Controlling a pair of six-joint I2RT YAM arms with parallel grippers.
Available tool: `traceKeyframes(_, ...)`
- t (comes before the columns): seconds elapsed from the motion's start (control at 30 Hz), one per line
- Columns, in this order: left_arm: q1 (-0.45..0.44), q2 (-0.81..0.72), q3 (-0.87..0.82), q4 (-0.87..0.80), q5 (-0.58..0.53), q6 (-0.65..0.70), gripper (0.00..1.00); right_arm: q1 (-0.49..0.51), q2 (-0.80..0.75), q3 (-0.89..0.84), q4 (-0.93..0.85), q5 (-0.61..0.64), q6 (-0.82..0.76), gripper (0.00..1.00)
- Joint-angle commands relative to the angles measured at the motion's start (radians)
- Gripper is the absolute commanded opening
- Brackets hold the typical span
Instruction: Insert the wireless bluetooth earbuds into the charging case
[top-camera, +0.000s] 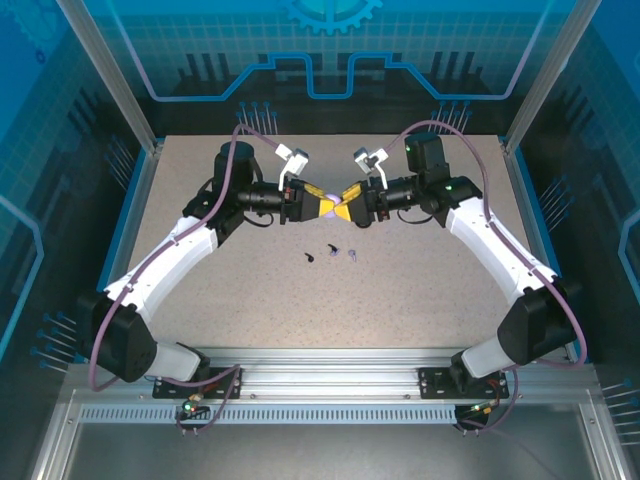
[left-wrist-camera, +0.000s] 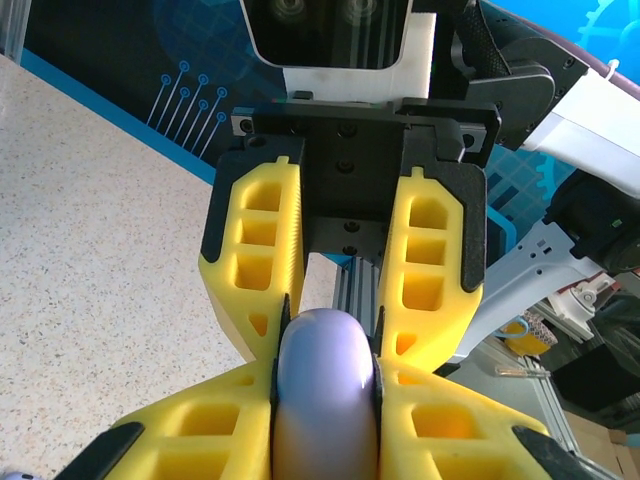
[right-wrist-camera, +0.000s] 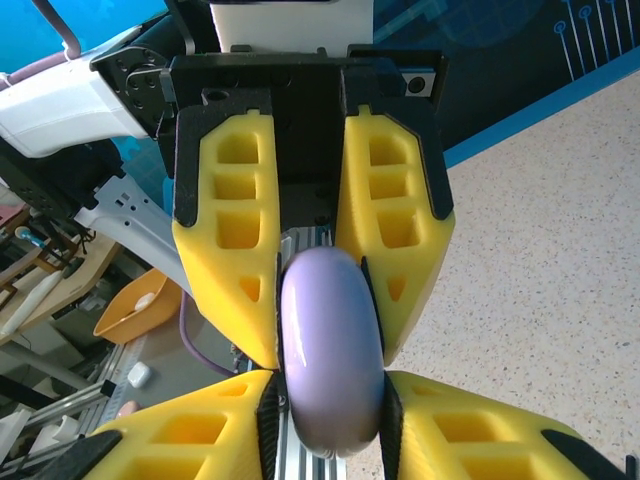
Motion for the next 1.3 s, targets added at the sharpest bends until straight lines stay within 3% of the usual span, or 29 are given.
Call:
traceKeyframes(0.0, -0.011, -0.012, 0.019, -0.015, 0.009, 0.032, 0.2, 0.027, 0.008, 0.041, -0.006, -0.061, -0.011, 0.32)
traceKeyframes(0.13, -0.011, -0.009, 0.023, -0.022, 0.001, 0.037, 0.21, 0.029, 0.011, 0.045, -0.018, -0.057, -0.02, 0.25)
traceKeyframes(0.33, -0.011, -0.01, 0.025, -0.024, -0.022, 0.031, 0.39, 0.023, -0.009, 0.036, -0.024, -0.023, -0.024, 0.16)
traceKeyframes(0.53, -0.01, -0.019, 0.007, 0.014, -0.032, -0.006, 0.58, -0.003, -0.052, -0.004, 0.018, -0.004, 0.007, 0.14)
traceKeyframes(0.63, -0.009, -0.029, 0.001, 0.032, -0.036, -0.024, 0.63, -0.026, -0.073, -0.019, 0.032, -0.005, 0.019, 0.13)
traceKeyframes(1.0, -0.001, -0.06, -0.019, 0.093, 0.038, -0.066, 0.65, -0.061, -0.12, -0.031, 0.028, -0.018, 0.028, 0.13)
traceKeyframes(1.27, -0.011, -0.043, 0.004, 0.073, 0.091, -0.047, 0.6, -0.047, -0.115, -0.022, 0.036, -0.024, 0.037, 0.14)
